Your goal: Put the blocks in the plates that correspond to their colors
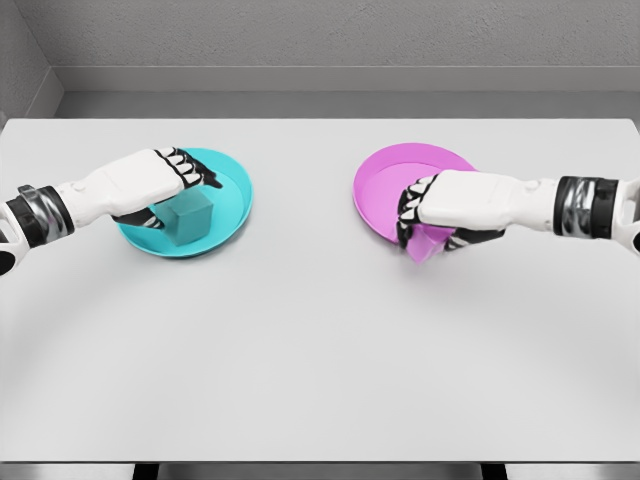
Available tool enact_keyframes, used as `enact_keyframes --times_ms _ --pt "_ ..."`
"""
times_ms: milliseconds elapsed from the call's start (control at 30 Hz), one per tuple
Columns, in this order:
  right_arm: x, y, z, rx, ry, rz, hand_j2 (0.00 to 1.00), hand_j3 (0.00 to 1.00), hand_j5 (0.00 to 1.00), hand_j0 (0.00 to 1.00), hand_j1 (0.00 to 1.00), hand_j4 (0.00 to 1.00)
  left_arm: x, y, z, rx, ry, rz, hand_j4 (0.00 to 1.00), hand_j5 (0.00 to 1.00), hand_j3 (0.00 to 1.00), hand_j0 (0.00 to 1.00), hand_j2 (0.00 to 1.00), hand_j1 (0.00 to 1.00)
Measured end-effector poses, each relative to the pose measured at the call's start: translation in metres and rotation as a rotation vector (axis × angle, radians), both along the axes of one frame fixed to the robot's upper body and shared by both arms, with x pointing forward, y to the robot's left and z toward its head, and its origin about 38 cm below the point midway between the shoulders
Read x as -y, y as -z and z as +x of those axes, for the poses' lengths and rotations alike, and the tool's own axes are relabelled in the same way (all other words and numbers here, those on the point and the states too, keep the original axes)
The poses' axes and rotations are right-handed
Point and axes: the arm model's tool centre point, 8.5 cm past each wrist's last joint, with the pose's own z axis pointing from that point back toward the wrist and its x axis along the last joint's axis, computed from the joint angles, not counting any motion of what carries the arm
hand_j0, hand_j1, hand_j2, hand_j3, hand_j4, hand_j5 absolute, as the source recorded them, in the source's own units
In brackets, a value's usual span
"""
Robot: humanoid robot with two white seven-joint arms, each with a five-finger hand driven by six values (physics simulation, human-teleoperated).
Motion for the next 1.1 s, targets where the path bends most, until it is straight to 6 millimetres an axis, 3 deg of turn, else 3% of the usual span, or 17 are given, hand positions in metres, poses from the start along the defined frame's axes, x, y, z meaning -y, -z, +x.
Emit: enact_keyframes --times_ms 333,700,800,1067,1100 --pt "0.007 -0.005 0.027 0.002 0.069 0.024 0.5 0.5 0.5 0.5 0.5 0.5 -0.005 -0.007 -0.001 0.003 -0.006 -0.04 1.0 1.0 1.0 1.0 1.0 1.0" --pt "0.011 -0.002 0.062 -0.022 0.151 0.059 0.5 0.5 0.5 0.5 0.5 0.5 -0.068 -0.045 -0.02 -0.006 -0.071 -0.023 1.0 1.0 1.0 1.0 1.0 1.0" --pt "0.009 0.001 0.071 -0.033 0.169 0.07 0.5 0.5 0.5 0.5 0.5 0.5 -0.082 -0.044 -0.026 -0.027 -0.091 -0.007 1.0 1.0 1.0 1.0 1.0 1.0" --pt "0.008 0.017 0.087 -0.08 0.215 0.088 0.51 0.51 0.51 0.51 0.51 0.51 -0.076 -0.044 -0.035 -0.036 -0.061 0.001 1.0 1.0 1.0 1.0 1.0 1.0" --pt "0.009 0.019 0.088 -0.086 0.221 0.088 0.62 0.62 0.62 0.62 0.62 0.62 -0.076 -0.044 -0.035 -0.035 -0.059 0.001 1.0 1.0 1.0 1.0 1.0 1.0"
